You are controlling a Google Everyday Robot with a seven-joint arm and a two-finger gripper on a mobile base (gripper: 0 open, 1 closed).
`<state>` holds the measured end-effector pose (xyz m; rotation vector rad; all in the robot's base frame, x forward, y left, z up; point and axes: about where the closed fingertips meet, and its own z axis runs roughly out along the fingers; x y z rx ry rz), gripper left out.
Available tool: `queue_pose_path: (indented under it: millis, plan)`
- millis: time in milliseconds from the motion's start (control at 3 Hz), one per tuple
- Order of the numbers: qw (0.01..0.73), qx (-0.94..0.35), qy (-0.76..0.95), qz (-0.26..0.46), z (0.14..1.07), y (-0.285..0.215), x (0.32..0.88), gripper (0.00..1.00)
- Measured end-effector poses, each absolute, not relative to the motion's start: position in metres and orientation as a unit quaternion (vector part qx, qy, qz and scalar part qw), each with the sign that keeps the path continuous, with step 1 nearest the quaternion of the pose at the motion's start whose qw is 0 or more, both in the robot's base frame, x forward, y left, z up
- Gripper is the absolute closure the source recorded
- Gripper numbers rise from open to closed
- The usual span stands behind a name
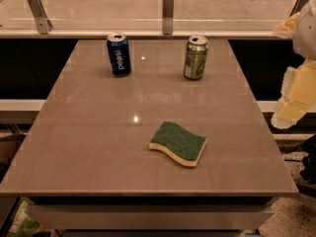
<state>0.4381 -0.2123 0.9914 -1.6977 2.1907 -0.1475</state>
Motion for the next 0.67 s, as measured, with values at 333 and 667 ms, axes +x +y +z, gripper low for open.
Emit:
queue_pose_path:
  millis: [333, 667]
  plan:
    - [0.19, -0.597, 0.778, -0.053, 0.9924, -0.2116, 0.4393, 0.0]
    - [0.218, -0.576, 0.786, -0.047, 0.9912, -0.2131, 0.4435, 0.0]
